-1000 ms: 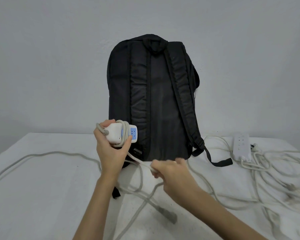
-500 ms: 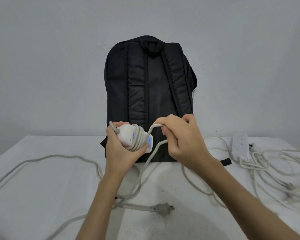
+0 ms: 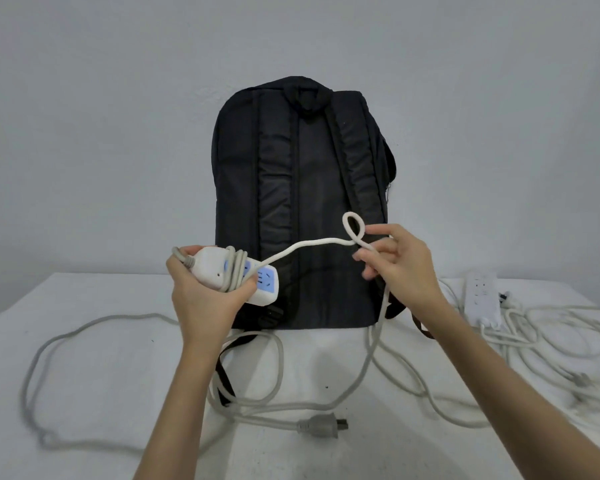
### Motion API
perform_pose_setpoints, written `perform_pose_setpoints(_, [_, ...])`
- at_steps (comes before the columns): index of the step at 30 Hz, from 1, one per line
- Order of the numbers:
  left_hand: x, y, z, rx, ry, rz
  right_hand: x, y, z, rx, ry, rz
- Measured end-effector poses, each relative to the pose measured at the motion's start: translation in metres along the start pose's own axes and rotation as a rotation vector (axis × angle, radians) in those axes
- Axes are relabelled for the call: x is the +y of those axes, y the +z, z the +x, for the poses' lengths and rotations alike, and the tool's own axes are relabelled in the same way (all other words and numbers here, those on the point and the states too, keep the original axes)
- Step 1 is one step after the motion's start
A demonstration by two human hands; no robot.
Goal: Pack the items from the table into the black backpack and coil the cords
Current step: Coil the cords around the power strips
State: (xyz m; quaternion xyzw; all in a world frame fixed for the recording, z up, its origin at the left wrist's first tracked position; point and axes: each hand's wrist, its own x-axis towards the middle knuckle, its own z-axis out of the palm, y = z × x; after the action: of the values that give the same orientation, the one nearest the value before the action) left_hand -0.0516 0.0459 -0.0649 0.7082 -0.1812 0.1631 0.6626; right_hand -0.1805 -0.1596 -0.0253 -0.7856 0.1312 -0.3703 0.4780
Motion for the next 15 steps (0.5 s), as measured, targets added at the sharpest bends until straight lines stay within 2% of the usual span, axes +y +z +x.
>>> perform_pose_setpoints(4, [-0.003,-0.003,0.003,0.036,-0.065,-0.001,0.008,-0.011,0.005,-0.027,-0.245,-0.134])
perform_pose_setpoints(8, [-0.007,-0.002,0.002,0.032,-0.079,0.032,0.016,-0.019,0.008,-0.065,-0.227,-0.157])
perform_pose_setpoints(10, [-0.007,0.003,-0.002,-0.003,-0.096,0.046,0.015,-0.023,0.016,0.006,-0.188,-0.13])
perform_pose_setpoints(13, [-0.009,0.0,0.001,-0.001,-0.156,0.029,0.016,-0.037,0.028,0.208,-0.131,-0.102])
perform_pose_setpoints(15, [-0.016,-0.011,0.011,0.035,-0.21,0.031,0.024,-0.046,0.032,0.283,-0.106,-0.222])
